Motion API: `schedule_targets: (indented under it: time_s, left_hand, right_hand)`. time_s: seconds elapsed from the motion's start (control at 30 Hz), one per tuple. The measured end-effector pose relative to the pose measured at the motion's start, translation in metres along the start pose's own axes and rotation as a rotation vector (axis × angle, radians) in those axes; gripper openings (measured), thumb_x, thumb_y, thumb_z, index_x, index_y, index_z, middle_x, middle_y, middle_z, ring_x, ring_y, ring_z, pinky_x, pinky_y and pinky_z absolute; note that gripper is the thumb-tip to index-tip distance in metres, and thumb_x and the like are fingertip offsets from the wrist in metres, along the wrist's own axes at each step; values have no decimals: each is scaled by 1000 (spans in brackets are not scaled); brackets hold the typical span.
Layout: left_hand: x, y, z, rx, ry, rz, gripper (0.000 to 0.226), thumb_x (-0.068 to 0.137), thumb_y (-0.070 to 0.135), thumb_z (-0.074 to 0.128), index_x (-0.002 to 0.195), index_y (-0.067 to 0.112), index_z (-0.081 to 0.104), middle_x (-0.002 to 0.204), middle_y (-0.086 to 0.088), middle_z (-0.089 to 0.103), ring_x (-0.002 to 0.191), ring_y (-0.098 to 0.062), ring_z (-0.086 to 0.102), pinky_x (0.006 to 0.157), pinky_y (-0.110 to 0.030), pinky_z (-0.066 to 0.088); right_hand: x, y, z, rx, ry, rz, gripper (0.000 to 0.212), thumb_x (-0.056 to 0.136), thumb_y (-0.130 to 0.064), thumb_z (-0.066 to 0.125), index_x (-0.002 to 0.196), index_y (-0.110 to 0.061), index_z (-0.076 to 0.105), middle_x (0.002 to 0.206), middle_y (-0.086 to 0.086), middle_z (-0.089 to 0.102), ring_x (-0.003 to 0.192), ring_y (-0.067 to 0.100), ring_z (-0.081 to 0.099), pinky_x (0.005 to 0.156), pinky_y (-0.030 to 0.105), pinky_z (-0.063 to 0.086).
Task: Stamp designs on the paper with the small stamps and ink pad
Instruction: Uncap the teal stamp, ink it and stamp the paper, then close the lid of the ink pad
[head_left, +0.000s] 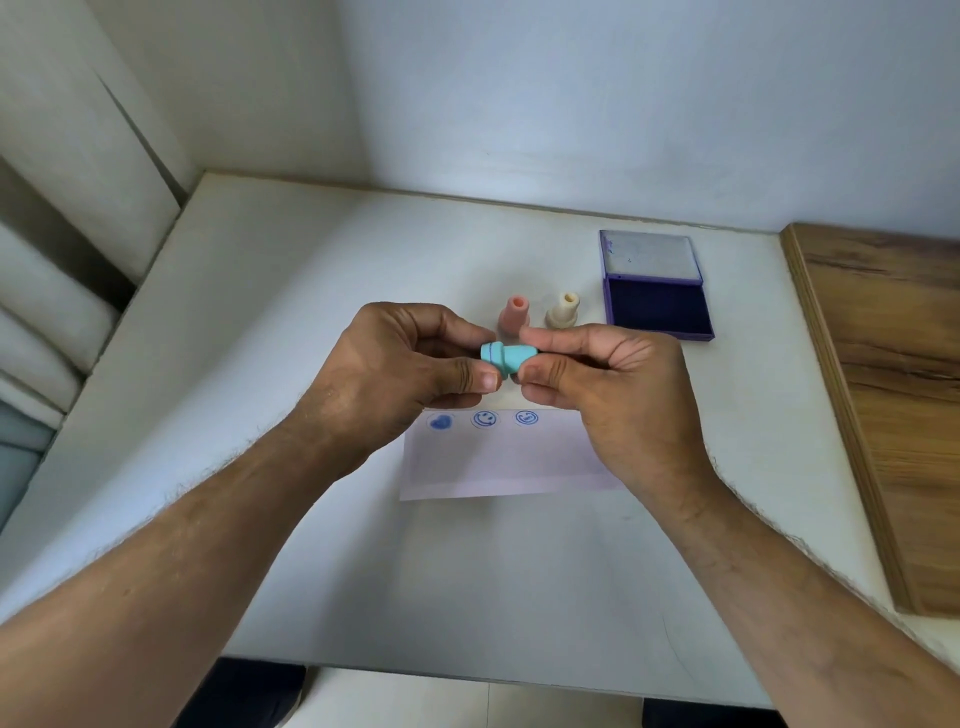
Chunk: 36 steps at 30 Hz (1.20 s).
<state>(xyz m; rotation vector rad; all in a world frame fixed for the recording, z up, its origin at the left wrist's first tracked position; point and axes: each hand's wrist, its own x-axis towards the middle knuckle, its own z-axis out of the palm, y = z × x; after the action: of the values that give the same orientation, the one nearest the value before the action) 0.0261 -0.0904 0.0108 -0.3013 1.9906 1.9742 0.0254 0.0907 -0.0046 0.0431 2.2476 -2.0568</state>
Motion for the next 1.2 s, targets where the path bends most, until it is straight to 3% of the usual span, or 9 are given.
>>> schedule_targets:
  time_s: [0.13,0.27,0.47,0.63,0.83,0.9,1.0,1.1,1.2]
  left_hand:
    - [-2,2,5,294,52,65,22,69,12,88,85,19,74,77,4,79,70,-10,75,66,-26,60]
    - [-2,6,8,626,171,195,20,69,26,87,83,28,72,70,12,74,65,4,68,43,-8,45]
    - [7,2,11,825,200,332,17,74,34,76,89,37,69,72,13,70,65,-6,69,59,-18,55]
    - [23,-2,7,671,387,219,18,75,31,79,90,35,71,84,12,66,71,-1,64,54,-1,41]
    - [38,-9,0,620,457,110,20,77,31,75,96,31,70,78,17,68,72,4,62,52,3,38]
    - [40,-13,1,682,469,114,22,78,35,73,100,32,70,84,18,70,84,-5,66,66,-5,44]
    - [43,-21,0,873,505,149,27,80,45,71,106,38,67,109,11,69,111,-17,58,95,-33,44]
    - [44,-23,-2,930,503,96,33,80,51,71,110,40,67,128,6,57,125,-22,42,101,-36,33]
    - [44,-23,-3,939,496,72,35,80,53,71,112,40,66,130,4,55,127,-23,39,101,-38,31]
  right_hand:
    - [5,1,-1,-20,-6,12,25,76,0,76,99,-9,75,91,1,77,80,15,75,71,29,61]
    - [6,-2,4,-153,17,-69,24,75,-2,79,97,-12,76,88,-4,77,78,9,74,69,26,61]
    - [10,-3,9,-245,40,-136,24,74,-5,81,95,-14,72,95,-4,77,90,4,72,81,33,60]
    - [7,-3,9,-272,114,-157,20,81,-14,77,99,-21,73,91,-13,75,81,3,72,75,30,61]
    - [6,-2,4,-255,126,-166,31,84,-8,72,84,-39,69,77,-23,72,75,4,72,71,29,62]
    - [6,-1,4,-259,130,-175,32,84,-8,71,84,-40,69,78,-22,72,76,6,72,72,30,62]
    - [6,0,4,-261,135,-180,31,85,-9,70,84,-40,68,79,-21,73,77,7,73,71,31,62]
    - [6,0,3,-261,135,-189,28,86,-10,70,85,-38,68,79,-20,72,76,7,73,71,30,62]
    - [6,-1,3,-245,140,-183,24,86,-12,69,84,-35,69,78,-19,72,72,8,72,69,31,62]
